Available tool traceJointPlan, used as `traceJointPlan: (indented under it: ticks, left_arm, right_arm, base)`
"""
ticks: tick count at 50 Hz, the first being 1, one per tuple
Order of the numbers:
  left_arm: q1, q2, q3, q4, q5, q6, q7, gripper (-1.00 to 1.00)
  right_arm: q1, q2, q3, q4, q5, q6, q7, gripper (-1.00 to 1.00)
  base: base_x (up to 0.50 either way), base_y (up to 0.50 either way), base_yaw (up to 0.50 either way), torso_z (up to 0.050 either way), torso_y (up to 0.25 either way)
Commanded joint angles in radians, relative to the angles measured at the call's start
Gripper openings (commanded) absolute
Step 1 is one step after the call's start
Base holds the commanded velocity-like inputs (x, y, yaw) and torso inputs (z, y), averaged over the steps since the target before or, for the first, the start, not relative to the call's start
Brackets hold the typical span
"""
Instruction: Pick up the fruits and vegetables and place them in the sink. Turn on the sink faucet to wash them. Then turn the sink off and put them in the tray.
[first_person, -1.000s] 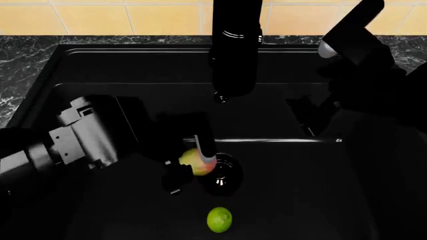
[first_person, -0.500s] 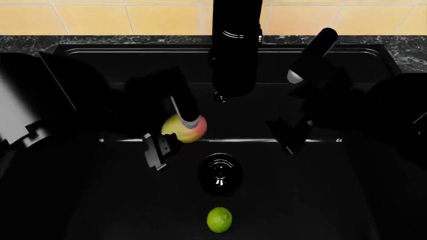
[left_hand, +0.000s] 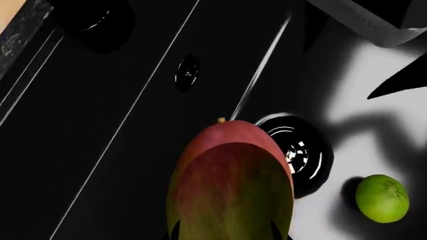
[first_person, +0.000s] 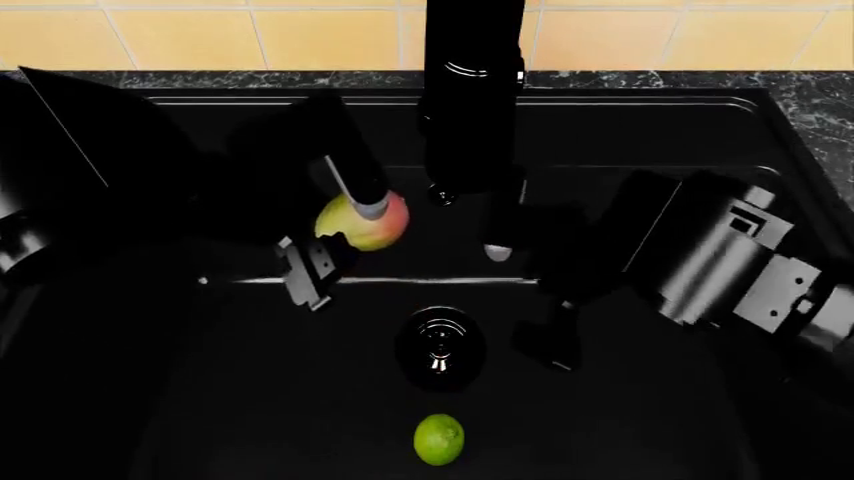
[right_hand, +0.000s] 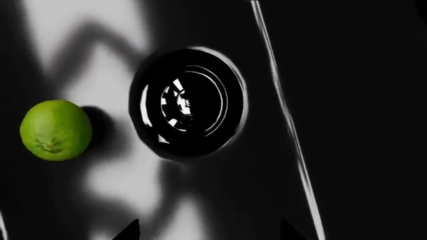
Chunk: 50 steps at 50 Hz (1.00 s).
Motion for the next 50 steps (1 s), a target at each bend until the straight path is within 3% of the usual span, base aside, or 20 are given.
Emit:
traceJointPlan:
  ticks: [1, 16, 28, 50]
  left_arm:
    - [-0.004, -0.015, -0.037, -0.001, -0.014, 0.003, -0.036, -1.0]
    - [-0.002, -0.03, -0.049, 0.006, -0.027, 0.0, -0.048, -1.0]
    - [0.0, -0.029, -0.045, 0.0, -0.03, -0.004, -0.052, -1.0]
    - [0.009, -0.019, -0.027, -0.019, -0.023, -0.001, -0.051, -1.0]
  right_arm:
    - [0.011, -0.125, -0.108, 0.218, -0.076, -0.152, -0.13, 1.0]
    - [-0.07, -0.251, -0.086, 0.452, -0.083, -0.314, -0.156, 1.0]
    - [-0.132, -0.282, -0.053, 0.525, -0.049, -0.414, -0.193, 1.0]
    - [-0.109, -0.099, -0.135, 0.158, -0.037, -0.359, -0.266, 1.0]
  base:
    - [0.0, 0.0, 0.0, 0.0, 0.0]
    - [0.0, 0.0, 0.0, 0.0, 0.001]
    - [0.0, 0.0, 0.0, 0.0, 0.0]
    - [0.0, 0.0, 0.0, 0.0, 0.001]
